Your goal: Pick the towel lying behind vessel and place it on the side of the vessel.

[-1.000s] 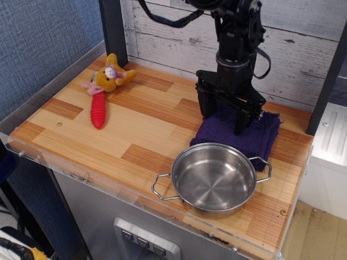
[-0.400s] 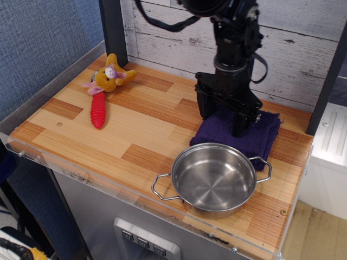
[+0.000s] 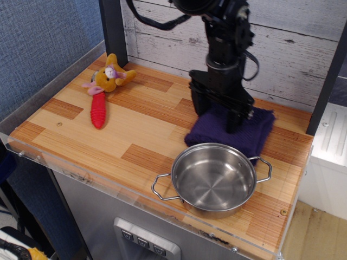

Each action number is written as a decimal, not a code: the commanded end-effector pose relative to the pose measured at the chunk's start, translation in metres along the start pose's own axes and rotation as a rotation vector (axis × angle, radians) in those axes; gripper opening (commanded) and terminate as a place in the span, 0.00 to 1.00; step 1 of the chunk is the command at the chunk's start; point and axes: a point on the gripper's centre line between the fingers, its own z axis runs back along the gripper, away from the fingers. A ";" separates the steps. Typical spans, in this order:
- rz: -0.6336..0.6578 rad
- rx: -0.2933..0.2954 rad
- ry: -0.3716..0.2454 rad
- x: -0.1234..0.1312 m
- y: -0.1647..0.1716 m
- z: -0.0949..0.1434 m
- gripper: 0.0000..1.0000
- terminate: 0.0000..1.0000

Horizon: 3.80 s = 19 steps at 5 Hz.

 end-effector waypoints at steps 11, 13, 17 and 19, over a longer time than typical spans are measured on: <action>-0.034 0.044 0.025 -0.101 0.070 0.016 1.00 0.00; 0.079 0.049 -0.093 -0.058 0.088 0.047 1.00 0.00; 0.115 -0.041 -0.166 -0.053 0.101 0.137 1.00 0.00; 0.115 -0.041 -0.166 -0.053 0.101 0.137 1.00 0.00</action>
